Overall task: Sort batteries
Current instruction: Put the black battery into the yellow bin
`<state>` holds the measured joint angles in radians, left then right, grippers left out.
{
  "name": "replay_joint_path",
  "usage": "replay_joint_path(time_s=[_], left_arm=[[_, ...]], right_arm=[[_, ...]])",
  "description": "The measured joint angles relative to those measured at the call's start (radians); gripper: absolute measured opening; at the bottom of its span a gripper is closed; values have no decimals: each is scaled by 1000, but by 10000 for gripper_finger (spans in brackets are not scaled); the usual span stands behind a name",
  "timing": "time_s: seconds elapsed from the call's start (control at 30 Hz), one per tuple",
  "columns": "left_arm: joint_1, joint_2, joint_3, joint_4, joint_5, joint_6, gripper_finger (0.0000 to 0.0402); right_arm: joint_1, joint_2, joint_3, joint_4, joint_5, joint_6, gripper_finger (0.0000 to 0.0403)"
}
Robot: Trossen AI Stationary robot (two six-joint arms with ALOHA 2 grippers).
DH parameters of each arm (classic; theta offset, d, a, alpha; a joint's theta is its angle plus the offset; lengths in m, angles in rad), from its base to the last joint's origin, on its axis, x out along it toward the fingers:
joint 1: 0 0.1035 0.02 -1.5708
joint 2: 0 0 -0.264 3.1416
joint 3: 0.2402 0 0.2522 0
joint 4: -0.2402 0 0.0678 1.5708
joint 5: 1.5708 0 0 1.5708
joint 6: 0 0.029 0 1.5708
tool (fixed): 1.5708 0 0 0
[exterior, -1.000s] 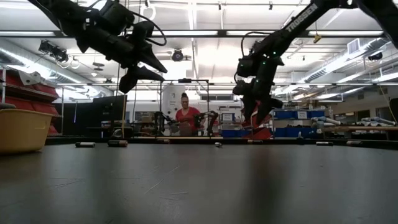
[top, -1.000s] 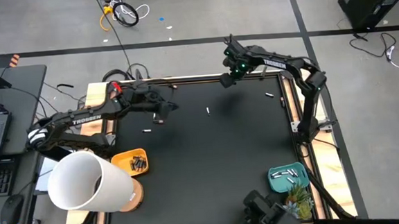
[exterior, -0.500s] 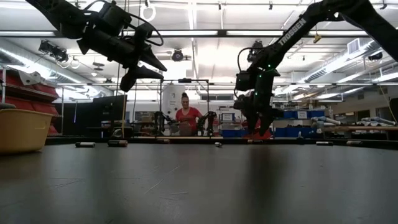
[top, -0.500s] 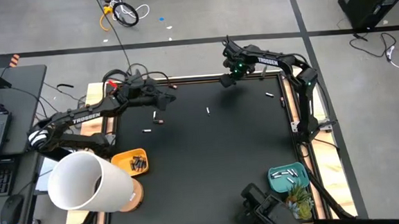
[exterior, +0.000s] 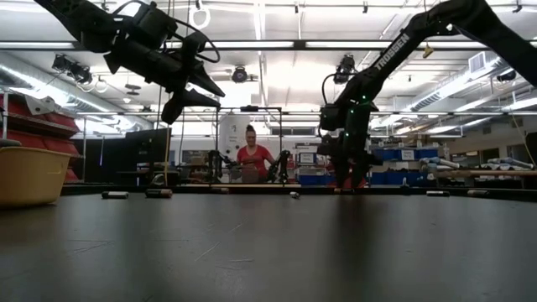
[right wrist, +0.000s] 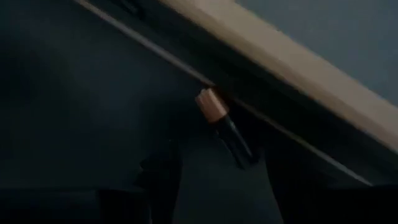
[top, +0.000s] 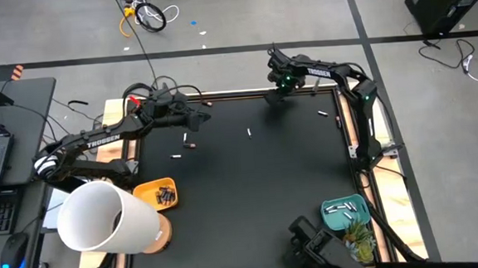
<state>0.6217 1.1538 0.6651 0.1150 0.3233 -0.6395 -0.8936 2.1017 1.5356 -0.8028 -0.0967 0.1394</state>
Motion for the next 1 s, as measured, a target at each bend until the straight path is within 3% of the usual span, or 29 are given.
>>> replay_joint_path(time_s=[0.43, 0.8, 1.0], left_arm=[[0, 0, 0, 0, 0, -23, 124], [0, 0, 0, 0, -32, -20, 124], [0, 0, 0, 1, -42, -17, 124]], right_arm=[[5, 23, 4, 37, 19, -59, 183], [83, 23, 6, 9, -64, -171, 17], [127, 23, 6, 3, -69, -177, 2]])
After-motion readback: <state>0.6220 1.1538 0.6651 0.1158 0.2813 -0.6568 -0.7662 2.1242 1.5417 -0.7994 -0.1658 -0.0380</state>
